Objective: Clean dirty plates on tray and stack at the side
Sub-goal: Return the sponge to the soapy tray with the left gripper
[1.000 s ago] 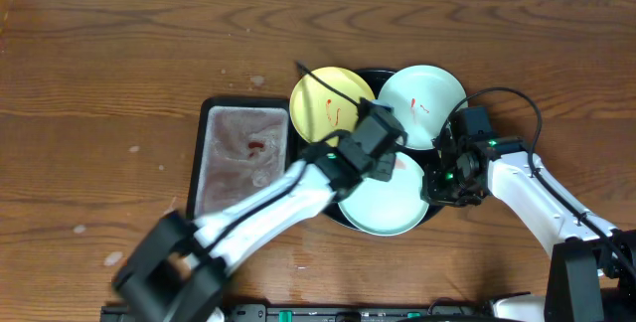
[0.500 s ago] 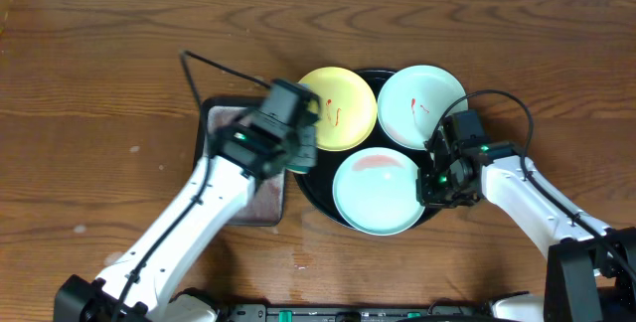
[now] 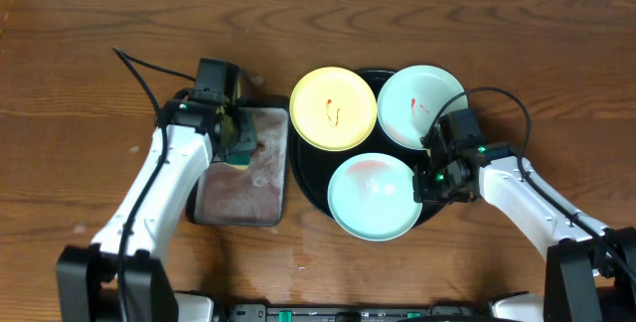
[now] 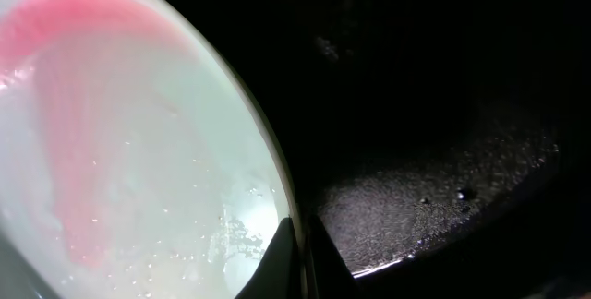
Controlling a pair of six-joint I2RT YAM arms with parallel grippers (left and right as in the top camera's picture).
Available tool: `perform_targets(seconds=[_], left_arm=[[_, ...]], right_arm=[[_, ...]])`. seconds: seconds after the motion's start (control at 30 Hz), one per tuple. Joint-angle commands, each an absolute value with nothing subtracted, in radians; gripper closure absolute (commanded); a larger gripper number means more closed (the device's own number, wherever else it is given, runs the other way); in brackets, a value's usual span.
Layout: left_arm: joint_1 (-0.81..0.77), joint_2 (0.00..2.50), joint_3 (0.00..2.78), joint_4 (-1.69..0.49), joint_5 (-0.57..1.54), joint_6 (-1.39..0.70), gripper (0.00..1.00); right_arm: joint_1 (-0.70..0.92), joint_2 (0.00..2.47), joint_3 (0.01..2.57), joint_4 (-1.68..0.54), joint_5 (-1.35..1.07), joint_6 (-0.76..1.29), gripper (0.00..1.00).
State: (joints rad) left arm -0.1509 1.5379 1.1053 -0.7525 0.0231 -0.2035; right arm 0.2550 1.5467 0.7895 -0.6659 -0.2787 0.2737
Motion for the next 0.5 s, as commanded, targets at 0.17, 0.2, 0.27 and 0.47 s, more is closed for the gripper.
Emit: perform_targets(seconds=[0.17,0.2,0.27,0.47], left_arm=[[-0.139,1.64,1.117,-0.754,0.09,-0.124,0.93],[-0.139,1.65,1.117,-0.751,0.09,-0.124,0.92],[-0.139,1.671,1.117,-0.747,0.09,-0.124,0.92],[-0.139,1.732,1.117,-0.744,0.09,-0.124,0.92]], right_arm=[[0.266,1.539,0.885,-0.724,-0.217,0.209,0.99],[0.268,1.535,0.897,-0.736,-0.205,0.207,0.99],[0.272,1.525,0.923,-0.761,-0.171,0.198,0.99],[0.29,1.462,0.994,-0.815,-0.041,0.169,0.99]])
